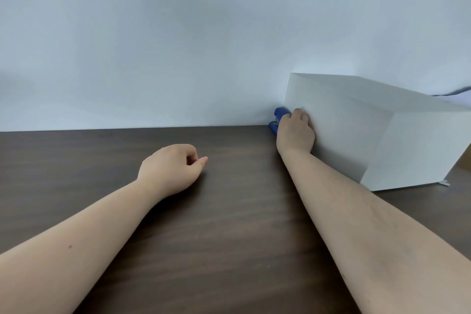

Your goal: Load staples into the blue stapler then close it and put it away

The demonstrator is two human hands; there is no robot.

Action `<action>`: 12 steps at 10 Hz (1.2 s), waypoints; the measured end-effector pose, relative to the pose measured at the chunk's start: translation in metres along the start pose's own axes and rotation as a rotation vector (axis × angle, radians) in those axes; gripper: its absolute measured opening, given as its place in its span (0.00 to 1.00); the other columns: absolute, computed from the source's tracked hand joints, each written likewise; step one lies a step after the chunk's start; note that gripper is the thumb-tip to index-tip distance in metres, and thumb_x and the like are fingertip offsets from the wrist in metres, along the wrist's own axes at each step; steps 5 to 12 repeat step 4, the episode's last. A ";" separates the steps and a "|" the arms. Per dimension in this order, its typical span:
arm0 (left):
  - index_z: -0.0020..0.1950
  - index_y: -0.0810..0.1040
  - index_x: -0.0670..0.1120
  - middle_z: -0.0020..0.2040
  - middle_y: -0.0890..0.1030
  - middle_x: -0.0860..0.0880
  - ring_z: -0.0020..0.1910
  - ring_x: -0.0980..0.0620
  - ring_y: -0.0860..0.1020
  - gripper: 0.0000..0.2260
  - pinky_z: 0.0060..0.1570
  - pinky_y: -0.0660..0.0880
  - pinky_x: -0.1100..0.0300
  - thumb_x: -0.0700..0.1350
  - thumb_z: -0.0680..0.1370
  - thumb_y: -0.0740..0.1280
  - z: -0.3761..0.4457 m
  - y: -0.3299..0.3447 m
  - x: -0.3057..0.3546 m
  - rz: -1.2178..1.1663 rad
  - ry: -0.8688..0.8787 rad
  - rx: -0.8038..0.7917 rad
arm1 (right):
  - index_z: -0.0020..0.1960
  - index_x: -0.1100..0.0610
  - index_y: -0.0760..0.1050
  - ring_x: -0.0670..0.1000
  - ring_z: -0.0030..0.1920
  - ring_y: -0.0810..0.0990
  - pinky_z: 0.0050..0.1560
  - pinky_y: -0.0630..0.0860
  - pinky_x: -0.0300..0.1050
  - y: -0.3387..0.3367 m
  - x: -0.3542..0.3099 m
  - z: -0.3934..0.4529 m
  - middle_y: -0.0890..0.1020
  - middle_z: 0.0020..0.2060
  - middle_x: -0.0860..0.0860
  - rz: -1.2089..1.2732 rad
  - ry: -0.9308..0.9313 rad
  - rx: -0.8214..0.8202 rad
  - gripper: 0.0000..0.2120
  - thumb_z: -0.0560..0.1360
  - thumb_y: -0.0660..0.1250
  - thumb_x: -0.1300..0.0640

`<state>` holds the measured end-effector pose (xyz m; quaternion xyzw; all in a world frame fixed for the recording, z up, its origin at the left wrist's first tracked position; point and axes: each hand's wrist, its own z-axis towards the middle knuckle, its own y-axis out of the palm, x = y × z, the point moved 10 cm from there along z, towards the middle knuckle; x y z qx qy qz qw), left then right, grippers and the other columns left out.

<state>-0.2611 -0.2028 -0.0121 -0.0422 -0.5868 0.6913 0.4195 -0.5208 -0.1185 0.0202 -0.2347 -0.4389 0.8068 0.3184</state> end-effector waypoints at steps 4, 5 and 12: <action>0.30 0.68 0.50 0.31 0.74 0.52 0.37 0.48 0.74 0.16 0.36 0.68 0.57 0.55 0.75 0.62 -0.011 -0.006 0.007 -0.060 -0.050 -0.103 | 0.59 0.61 0.73 0.61 0.56 0.74 0.39 0.68 0.48 -0.027 0.004 -0.036 0.76 0.59 0.59 0.121 -0.136 -0.004 0.13 0.79 0.54 0.58; 0.30 0.68 0.50 0.31 0.74 0.52 0.37 0.48 0.74 0.16 0.36 0.68 0.57 0.55 0.75 0.62 -0.011 -0.006 0.007 -0.060 -0.050 -0.103 | 0.59 0.61 0.73 0.61 0.56 0.74 0.39 0.68 0.48 -0.027 0.004 -0.036 0.76 0.59 0.59 0.121 -0.136 -0.004 0.13 0.79 0.54 0.58; 0.30 0.68 0.50 0.31 0.74 0.52 0.37 0.48 0.74 0.16 0.36 0.68 0.57 0.55 0.75 0.62 -0.011 -0.006 0.007 -0.060 -0.050 -0.103 | 0.59 0.61 0.73 0.61 0.56 0.74 0.39 0.68 0.48 -0.027 0.004 -0.036 0.76 0.59 0.59 0.121 -0.136 -0.004 0.13 0.79 0.54 0.58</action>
